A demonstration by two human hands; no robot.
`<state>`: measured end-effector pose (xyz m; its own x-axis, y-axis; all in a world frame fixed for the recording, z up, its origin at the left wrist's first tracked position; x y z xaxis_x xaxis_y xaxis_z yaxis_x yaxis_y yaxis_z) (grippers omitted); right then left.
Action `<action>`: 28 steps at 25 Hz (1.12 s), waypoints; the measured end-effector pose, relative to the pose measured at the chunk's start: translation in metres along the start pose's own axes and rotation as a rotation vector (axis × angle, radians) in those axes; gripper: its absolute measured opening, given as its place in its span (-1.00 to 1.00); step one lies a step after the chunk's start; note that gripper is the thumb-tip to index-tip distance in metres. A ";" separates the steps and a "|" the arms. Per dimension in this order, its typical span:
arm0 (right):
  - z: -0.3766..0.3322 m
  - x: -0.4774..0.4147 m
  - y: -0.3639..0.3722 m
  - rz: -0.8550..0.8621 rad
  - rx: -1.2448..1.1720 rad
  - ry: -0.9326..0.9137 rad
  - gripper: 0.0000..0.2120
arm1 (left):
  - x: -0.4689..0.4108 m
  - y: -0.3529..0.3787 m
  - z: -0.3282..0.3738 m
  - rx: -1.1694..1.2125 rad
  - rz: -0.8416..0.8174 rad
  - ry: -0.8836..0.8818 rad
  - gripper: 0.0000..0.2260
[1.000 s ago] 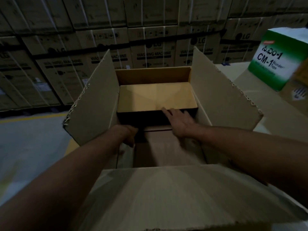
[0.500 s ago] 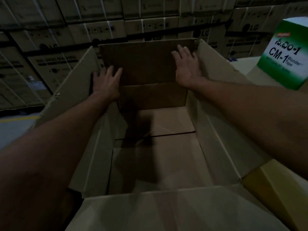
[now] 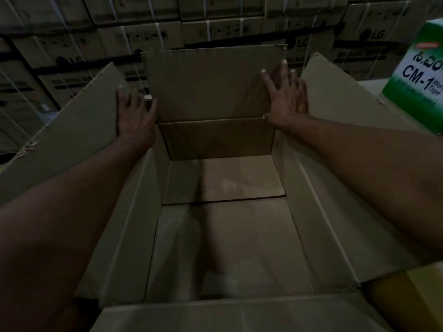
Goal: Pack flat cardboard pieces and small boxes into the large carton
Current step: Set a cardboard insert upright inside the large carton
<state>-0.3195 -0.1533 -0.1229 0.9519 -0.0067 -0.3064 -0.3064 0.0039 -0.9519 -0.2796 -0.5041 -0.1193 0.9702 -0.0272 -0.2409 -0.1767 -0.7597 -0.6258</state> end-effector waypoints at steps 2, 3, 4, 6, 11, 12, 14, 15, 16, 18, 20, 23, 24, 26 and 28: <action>0.001 -0.007 -0.009 -0.056 0.080 -0.010 0.11 | -0.007 -0.010 -0.012 -0.065 -0.019 -0.067 -0.27; 0.000 -0.010 -0.011 -0.062 0.146 -0.032 0.06 | -0.012 -0.012 -0.017 -0.058 -0.042 -0.049 -0.27; -0.001 -0.011 -0.013 -0.067 0.189 -0.052 0.02 | -0.017 -0.012 -0.021 -0.045 -0.058 -0.014 -0.27; -0.003 -0.008 -0.013 -0.083 0.235 -0.071 -0.02 | -0.018 -0.010 -0.026 -0.034 -0.057 0.044 -0.28; 0.002 0.021 0.009 -0.018 0.349 -0.083 0.00 | -0.009 -0.007 -0.030 -0.035 0.017 0.108 -0.29; 0.000 0.029 0.015 -0.028 0.354 -0.091 -0.01 | -0.008 -0.005 -0.032 -0.029 0.037 0.119 -0.30; -0.007 0.040 0.028 -0.068 0.376 -0.098 0.00 | -0.006 0.001 -0.037 0.007 0.063 0.130 -0.32; -0.009 0.041 0.031 -0.081 0.392 -0.093 0.02 | -0.005 0.004 -0.037 0.029 0.074 0.131 -0.32; -0.010 0.040 0.032 -0.086 0.401 -0.085 0.03 | -0.006 0.008 -0.034 0.044 0.086 0.138 -0.33; -0.010 0.037 0.028 -0.099 0.387 -0.089 0.04 | -0.005 0.011 -0.023 0.093 0.107 0.186 -0.29; -0.007 0.043 0.024 -0.092 0.374 -0.108 0.02 | 0.002 0.013 -0.002 0.172 0.079 0.231 -0.21; -0.003 0.047 0.024 -0.114 0.390 -0.126 0.00 | 0.012 0.022 0.028 0.216 -0.037 0.273 -0.13; -0.004 0.047 0.025 -0.133 0.406 -0.133 0.00 | 0.016 0.025 0.035 0.210 -0.062 0.282 -0.10; -0.007 0.047 0.027 -0.155 0.428 -0.119 -0.03 | 0.022 0.027 0.041 0.216 -0.076 0.272 -0.07; -0.012 0.055 0.023 -0.169 0.408 -0.083 -0.08 | 0.027 0.021 0.039 0.303 -0.089 0.282 -0.07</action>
<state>-0.2741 -0.1655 -0.1621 0.9907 0.0393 -0.1300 -0.1347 0.4042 -0.9047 -0.2641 -0.4956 -0.1683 0.9839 -0.1787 0.0097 -0.0904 -0.5431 -0.8348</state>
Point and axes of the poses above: each hand's wrist, its own x-axis away from the middle knuckle, its own y-axis out of the palm, z = x × y, the point moved 1 cm from there along -x, towards the middle knuckle, and after that the axes turned 7 degrees about -x, right-handed, at the moved point
